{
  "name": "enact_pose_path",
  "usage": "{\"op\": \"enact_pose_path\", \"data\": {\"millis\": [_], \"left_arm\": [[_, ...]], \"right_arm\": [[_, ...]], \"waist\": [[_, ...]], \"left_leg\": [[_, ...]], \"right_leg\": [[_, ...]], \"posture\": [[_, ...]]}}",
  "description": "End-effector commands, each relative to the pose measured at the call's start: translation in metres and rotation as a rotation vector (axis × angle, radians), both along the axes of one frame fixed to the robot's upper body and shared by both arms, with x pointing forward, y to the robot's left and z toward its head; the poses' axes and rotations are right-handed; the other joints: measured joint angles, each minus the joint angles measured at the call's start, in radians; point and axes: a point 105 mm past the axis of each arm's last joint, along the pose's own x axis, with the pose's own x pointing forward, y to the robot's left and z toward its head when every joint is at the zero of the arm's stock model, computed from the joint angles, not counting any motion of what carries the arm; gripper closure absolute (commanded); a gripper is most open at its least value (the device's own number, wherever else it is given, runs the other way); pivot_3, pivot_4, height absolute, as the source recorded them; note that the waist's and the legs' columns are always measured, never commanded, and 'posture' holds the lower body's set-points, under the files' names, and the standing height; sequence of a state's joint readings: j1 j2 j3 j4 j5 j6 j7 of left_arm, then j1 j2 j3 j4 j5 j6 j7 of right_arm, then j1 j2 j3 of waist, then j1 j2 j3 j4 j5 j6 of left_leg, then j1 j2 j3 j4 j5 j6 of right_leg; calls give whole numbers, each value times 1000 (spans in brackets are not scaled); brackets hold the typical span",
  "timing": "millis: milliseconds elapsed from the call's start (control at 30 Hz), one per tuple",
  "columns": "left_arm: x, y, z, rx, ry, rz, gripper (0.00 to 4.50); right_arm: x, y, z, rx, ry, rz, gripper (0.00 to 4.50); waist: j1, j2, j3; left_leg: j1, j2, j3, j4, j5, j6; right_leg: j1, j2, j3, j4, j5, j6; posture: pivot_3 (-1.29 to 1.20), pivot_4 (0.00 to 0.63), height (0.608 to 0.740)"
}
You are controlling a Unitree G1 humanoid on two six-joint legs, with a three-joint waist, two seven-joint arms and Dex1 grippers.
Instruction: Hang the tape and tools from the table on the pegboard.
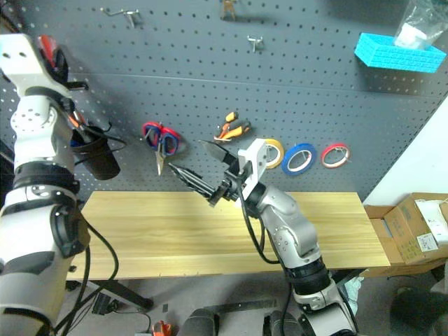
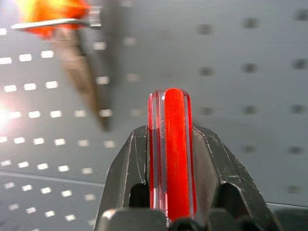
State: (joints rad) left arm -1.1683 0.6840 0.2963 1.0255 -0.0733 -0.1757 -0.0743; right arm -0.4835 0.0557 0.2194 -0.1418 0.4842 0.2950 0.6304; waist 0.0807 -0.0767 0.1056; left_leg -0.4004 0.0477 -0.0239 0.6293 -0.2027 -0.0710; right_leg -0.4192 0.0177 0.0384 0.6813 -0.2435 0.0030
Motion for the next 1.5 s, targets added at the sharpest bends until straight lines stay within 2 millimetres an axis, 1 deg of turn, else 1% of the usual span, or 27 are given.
{"op": "enact_pose_path", "data": {"millis": [33,200,333,400,533,667,700,867,967,1033,1100,1133,1200,1267,1367,1433,1500], "left_arm": [[-9,5,18,27,-61,20,3636],[-9,10,1,33,-24,34,3636],[-7,5,0,37,-25,19,3636],[-7,3,0,36,-29,18,2907],[-5,0,-3,33,-26,5,1625],[-4,-3,-5,29,-27,-4,170],[-5,-4,-5,28,-28,-5,28],[-5,-10,-7,26,-39,-18,28],[-7,-42,-15,68,-50,-132,28],[-11,-69,-28,51,-37,-222,28],[-18,-94,-43,31,-6,-302,28],[-21,-108,-54,7,25,-341,28],[-30,-138,-83,-43,102,-429,28],[-39,-155,-111,-114,180,-471,28],[-49,-163,-160,-203,324,-459,28],[-55,-162,-198,-246,430,-442,28],[-63,-157,-232,-256,520,-416,28]], "right_arm": [[-3,-1,8,22,-32,5,0],[-4,-1,9,21,-33,5,0],[-4,-2,8,20,-33,3,0],[-4,-2,8,20,-33,0,0],[-3,-2,8,20,-34,-3,0],[-3,-3,8,20,-35,-6,0],[-3,-3,8,20,-35,-7,0],[-1,-4,7,9,-40,-14,0],[1,-12,6,-19,-54,-34,0],[3,-20,3,-53,-64,-74,0],[8,-29,-1,-104,-71,-151,0],[12,-35,-6,-128,-67,-208,0],[23,-50,-21,-201,-34,-355,0],[33,-65,-37,-274,2,-503,0],[46,-93,-58,-314,109,-712,0],[54,-115,-77,-330,237,-847,0],[58,-132,-98,-378,344,-929,0]], "waist": [[2,-1,-1],[1,-2,-7],[2,-4,-9],[1,-4,-12],[1,-4,-14],[0,-4,-18],[0,-4,-18],[0,-4,-19],[2,-4,-22],[3,-4,-23],[4,-5,-24],[2,-5,-24],[1,-2,-28],[0,2,-31],[-5,9,-36],[-11,15,-39],[-18,20,-42]], "left_leg": [[0,0,0,0,0,0],[0,0,0,0,0,0],[0,0,0,0,0,0],[0,0,0,0,0,0],[0,0,0,0,0,0],[0,0,0,0,0,0],[0,0,0,1,0,0],[1,0,0,0,0,0],[0,0,0,1,0,0],[1,-1,0,1,0,0],[2,-1,1,1,0,0],[3,-1,1,2,0,0],[4,-1,1,2,0,0],[6,-1,1,1,0,0],[11,-1,2,1,0,0],[16,-1,2,0,0,0],[19,-1,2,0,0,1]], "right_leg": [[0,0,0,0,0,0],[0,0,0,0,0,0],[0,0,0,0,0,0],[0,0,0,0,0,0],[0,0,0,0,0,0],[0,0,0,0,0,0],[0,0,0,0,0,0],[0,0,0,0,0,0],[1,-1,1,0,0,0],[3,-1,1,0,0,0],[4,-2,1,0,0,0],[5,-2,2,-1,0,0],[5,-2,2,0,0,0],[8,-2,3,-1,0,0],[11,-1,4,-1,-3,4],[14,0,6,0,-3,4],[15,1,6,0,-4,2]], "posture": [[235,0,740],[230,0,740],[225,0,740],[222,0,740],[217,0,740],[214,0,740],[214,0,740],[213,0,740],[210,0,740],[208,0,740],[203,0,740],[202,0,740],[197,3,740],[193,4,740],[182,4,740],[158,6,740],[151,6,740]]}}
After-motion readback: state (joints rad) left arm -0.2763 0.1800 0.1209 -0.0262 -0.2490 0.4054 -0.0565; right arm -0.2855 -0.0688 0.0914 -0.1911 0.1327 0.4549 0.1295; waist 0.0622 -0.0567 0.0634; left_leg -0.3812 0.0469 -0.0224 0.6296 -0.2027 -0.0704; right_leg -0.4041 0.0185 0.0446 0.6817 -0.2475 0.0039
